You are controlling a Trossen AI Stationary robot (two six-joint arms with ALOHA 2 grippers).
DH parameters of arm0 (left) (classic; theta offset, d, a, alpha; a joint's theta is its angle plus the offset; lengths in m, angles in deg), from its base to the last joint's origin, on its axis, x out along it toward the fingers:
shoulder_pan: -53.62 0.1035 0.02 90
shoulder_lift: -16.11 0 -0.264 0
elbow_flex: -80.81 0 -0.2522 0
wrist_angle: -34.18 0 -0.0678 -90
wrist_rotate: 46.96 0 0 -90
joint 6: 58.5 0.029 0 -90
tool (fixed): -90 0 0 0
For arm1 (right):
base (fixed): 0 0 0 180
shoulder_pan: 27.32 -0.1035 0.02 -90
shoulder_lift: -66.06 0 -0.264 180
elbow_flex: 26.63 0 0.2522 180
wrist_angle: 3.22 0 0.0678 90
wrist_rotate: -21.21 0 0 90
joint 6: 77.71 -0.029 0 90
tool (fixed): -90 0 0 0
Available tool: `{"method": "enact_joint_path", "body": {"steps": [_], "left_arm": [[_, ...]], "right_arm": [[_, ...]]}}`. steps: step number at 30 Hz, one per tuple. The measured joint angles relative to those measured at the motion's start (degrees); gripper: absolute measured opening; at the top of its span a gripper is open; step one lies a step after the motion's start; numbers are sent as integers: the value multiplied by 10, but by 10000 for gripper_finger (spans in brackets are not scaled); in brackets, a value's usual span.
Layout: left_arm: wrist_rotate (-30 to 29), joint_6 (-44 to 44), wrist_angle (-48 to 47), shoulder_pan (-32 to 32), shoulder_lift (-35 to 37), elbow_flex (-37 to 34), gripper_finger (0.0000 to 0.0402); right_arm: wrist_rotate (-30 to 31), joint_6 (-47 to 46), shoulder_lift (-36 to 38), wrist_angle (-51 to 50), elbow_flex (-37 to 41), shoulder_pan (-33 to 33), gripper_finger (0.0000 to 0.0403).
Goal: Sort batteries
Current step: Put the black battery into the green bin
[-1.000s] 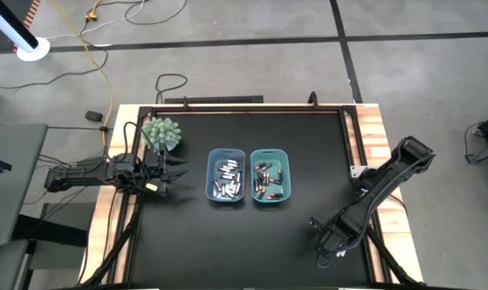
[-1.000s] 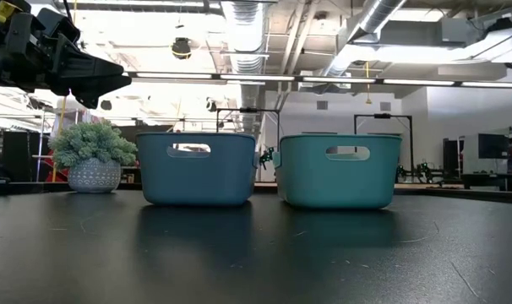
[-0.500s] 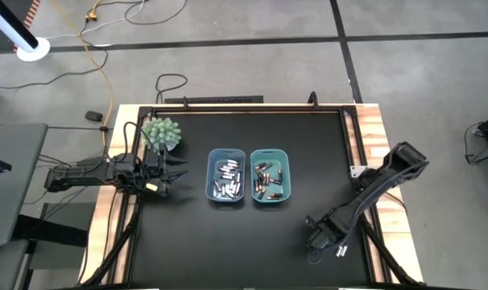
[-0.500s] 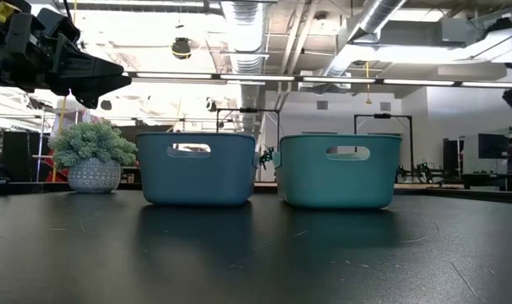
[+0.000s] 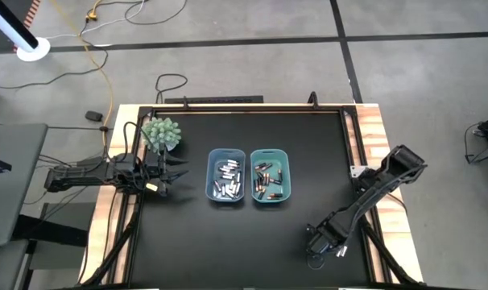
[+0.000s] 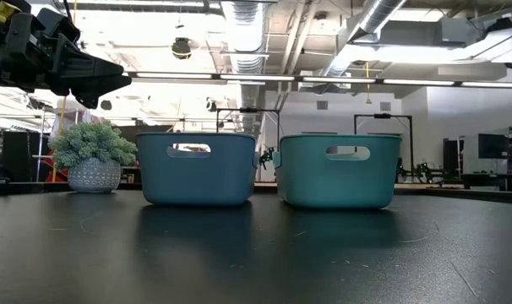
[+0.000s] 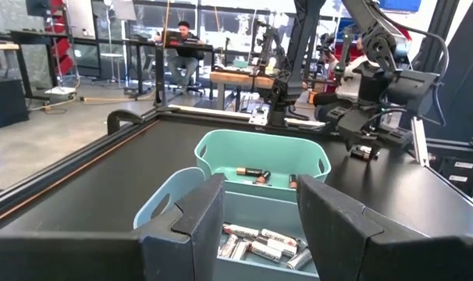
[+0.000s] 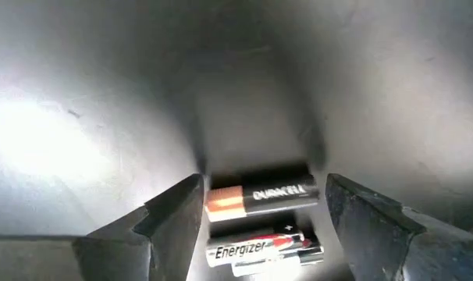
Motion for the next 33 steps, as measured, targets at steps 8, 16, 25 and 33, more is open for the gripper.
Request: {"method": "enact_joint_path", "body": {"steps": [8, 16, 25, 33], "left_arm": [[0, 0, 0, 0, 0, 0, 158], [0, 0, 0, 0, 0, 0, 158], [0, 0, 0, 0, 0, 0, 158], [0, 0, 0, 0, 0, 0, 158]], "right_arm": [[-4, 35, 0, 3, 0, -17, 286], [-18, 60, 0, 15, 1, -18, 286], [-32, 61, 3, 64, 35, -18, 286], [-33, 79, 3, 61, 36, -18, 283]]}}
